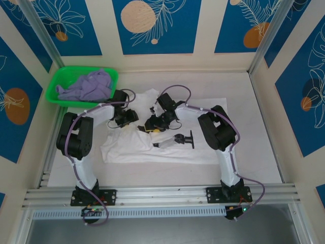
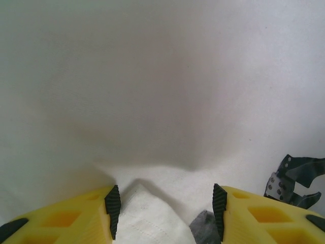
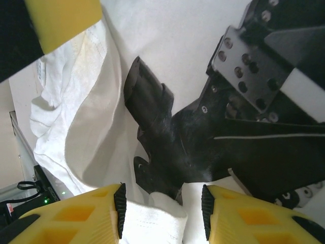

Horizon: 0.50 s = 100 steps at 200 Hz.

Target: Fold and stack the t-shirts

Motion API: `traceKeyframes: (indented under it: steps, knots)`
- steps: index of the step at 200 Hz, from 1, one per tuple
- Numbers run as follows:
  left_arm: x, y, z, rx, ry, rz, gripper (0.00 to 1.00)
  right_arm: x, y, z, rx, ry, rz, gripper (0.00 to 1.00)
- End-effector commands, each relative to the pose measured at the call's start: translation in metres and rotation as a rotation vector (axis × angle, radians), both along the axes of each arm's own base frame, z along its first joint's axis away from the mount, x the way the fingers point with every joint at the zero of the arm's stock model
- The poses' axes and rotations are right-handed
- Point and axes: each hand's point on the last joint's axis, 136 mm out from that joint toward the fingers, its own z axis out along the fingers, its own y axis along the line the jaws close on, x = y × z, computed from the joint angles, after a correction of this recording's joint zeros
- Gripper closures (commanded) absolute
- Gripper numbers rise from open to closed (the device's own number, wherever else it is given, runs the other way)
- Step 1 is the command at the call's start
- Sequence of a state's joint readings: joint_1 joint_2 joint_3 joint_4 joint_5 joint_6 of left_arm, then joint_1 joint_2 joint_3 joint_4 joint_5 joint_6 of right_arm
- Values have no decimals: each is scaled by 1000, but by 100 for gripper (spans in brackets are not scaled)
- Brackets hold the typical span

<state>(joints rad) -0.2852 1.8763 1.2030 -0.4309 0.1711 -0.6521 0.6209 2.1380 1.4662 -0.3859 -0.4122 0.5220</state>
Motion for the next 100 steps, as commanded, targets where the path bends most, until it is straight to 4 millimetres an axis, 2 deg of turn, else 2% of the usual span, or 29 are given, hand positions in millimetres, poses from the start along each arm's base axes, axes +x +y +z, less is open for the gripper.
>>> traceKeyframes:
  steps: [1,69,100]
  knots:
    - [-1,6,2,23,3,7,50,-8,6,1,28,42,39,54]
    - [-11,8,0,21,3,-5,57,-15,5,-8,20,101,43,59]
    - [-11,8,1,21,2,-1,65,-15,6,-6,26,98,42,67]
